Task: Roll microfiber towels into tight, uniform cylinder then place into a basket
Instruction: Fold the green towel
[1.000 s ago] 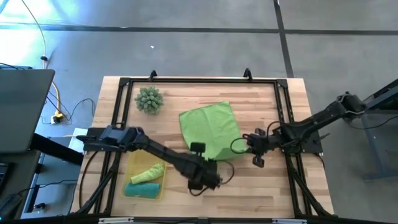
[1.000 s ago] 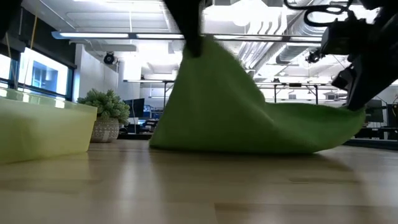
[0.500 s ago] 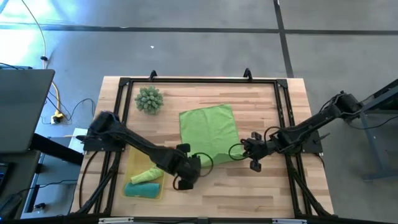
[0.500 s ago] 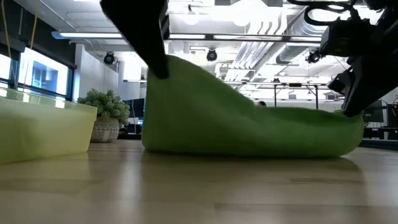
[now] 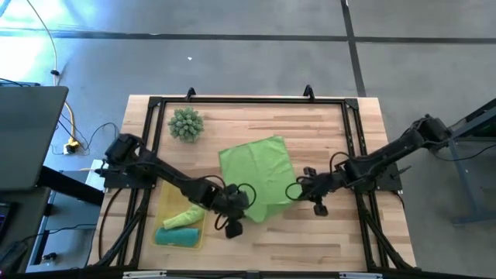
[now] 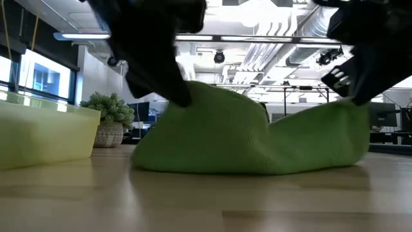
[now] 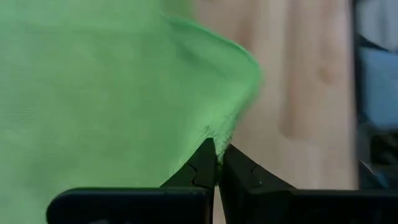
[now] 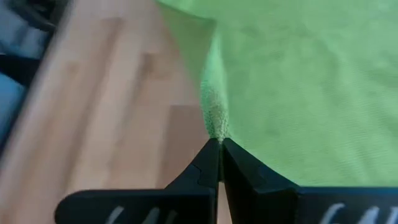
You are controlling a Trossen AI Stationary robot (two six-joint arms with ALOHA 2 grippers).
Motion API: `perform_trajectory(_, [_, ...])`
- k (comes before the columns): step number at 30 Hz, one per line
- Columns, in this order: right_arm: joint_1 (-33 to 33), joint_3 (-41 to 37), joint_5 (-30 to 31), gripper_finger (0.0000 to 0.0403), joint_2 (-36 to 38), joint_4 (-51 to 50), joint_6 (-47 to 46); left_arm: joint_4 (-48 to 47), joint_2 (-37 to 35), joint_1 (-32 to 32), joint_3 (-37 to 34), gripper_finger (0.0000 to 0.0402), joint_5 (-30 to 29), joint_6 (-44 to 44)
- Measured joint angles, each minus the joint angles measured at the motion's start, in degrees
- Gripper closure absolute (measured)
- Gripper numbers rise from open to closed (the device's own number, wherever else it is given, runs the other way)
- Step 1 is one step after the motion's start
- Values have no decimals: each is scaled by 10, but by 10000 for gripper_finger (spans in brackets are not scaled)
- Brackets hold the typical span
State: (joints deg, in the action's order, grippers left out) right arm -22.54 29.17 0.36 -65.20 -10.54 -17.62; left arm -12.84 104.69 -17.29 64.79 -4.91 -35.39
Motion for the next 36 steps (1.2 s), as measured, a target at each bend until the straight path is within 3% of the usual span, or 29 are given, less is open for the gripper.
perform_trajectory(4, [37,0,27,402,-4,-7,33,-27,0,15,1,401,-73,-10])
perform_trajectory(14, [153,0,88,402,-26,10,149,-140,-1,61,1,401,-151,-65])
perform_trajectory(31, [308,0,86,402,-125,138,226,-262,-10,150,1,401,-161,-65])
perform_trajectory(36, [332,0,86,402,-130,179,226,-305,-10,161,1,401,-198,-64])
